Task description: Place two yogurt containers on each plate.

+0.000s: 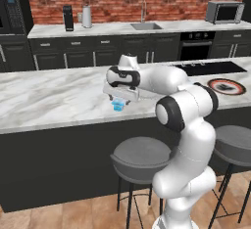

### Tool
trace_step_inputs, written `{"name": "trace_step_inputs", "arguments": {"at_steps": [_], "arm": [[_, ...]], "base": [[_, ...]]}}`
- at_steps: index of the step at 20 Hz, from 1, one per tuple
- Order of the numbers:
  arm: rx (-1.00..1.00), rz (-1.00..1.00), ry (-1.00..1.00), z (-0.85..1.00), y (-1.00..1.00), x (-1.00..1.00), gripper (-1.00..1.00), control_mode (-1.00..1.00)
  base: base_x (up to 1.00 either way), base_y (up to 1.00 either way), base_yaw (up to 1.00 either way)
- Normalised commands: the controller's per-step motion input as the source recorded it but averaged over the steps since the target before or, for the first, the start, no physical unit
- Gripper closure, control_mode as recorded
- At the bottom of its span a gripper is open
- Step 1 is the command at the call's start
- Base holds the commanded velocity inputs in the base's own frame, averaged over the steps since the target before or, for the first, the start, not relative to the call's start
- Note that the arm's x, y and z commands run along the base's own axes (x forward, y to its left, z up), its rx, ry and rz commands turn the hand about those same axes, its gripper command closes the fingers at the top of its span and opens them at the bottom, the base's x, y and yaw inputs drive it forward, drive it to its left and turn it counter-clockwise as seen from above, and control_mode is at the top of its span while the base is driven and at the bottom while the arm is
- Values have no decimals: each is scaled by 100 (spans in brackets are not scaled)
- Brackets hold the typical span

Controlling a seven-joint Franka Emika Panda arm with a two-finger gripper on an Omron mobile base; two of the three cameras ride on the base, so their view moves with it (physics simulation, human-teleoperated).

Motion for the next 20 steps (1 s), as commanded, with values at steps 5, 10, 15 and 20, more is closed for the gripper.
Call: {"name": "trace_step_inputs", "arguments": {"at_steps": [5, 10, 15, 20], "arm": [[0, 0, 3, -8, 11, 12, -100, -100], [0, 0, 0, -11, 15, 0, -100, -100], [0, 0, 0, -22, 2, -2, -100, -100], [0, 0, -1, -24, -15, -17, -100, -100]], "base": [[0, 0, 0], [0, 0, 0], [0, 0, 0], [0, 0, 0]]}}
